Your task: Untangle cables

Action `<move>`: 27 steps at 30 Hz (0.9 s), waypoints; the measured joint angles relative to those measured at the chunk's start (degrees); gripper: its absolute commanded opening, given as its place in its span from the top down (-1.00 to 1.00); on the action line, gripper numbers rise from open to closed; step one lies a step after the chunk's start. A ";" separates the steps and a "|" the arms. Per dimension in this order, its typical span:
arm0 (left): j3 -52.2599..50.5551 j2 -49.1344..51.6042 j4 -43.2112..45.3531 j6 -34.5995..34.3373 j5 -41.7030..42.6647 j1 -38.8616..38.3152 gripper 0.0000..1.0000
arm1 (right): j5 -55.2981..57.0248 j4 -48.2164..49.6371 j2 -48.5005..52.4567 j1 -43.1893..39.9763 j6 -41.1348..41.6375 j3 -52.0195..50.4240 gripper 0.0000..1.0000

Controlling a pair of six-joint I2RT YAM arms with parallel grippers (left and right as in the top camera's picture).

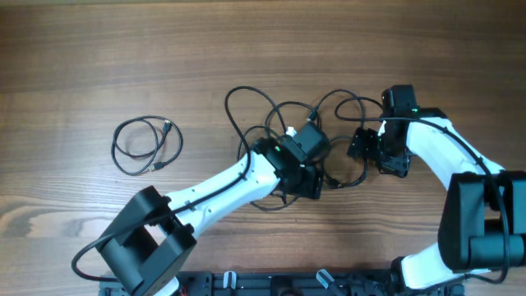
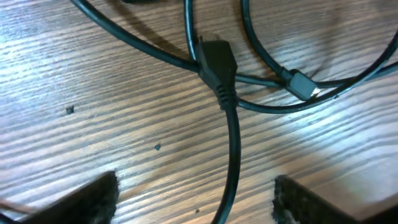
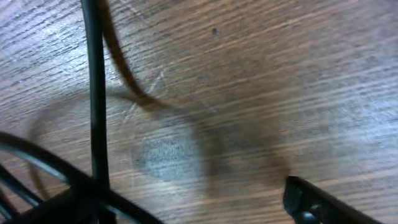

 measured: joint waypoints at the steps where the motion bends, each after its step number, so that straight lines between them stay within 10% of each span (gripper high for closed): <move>1: 0.00 0.00 0.00 0.09 -0.76 -0.52 -0.20 | 0.00 0.09 0.22 0.00 -0.13 0.00 -0.50; 6: -0.15 0.00 0.22 -1.79 -7.30 -2.95 -0.26 | -1.53 0.70 0.52 0.00 -2.03 -0.04 -0.61; 10: -3.08 0.00 2.08 -5.99 -13.33 -3.28 0.92 | -4.35 1.77 0.52 0.04 -4.59 -0.04 0.23; 13: -4.17 0.11 2.82 -7.02 -14.95 -3.28 0.92 | -5.14 2.91 0.52 0.04 -5.20 -0.04 0.87; 27: 8.46 -21.07 -24.83 -11.80 -31.23 8.28 0.92 | -19.91 3.19 0.63 -9.53 -11.85 5.33 0.91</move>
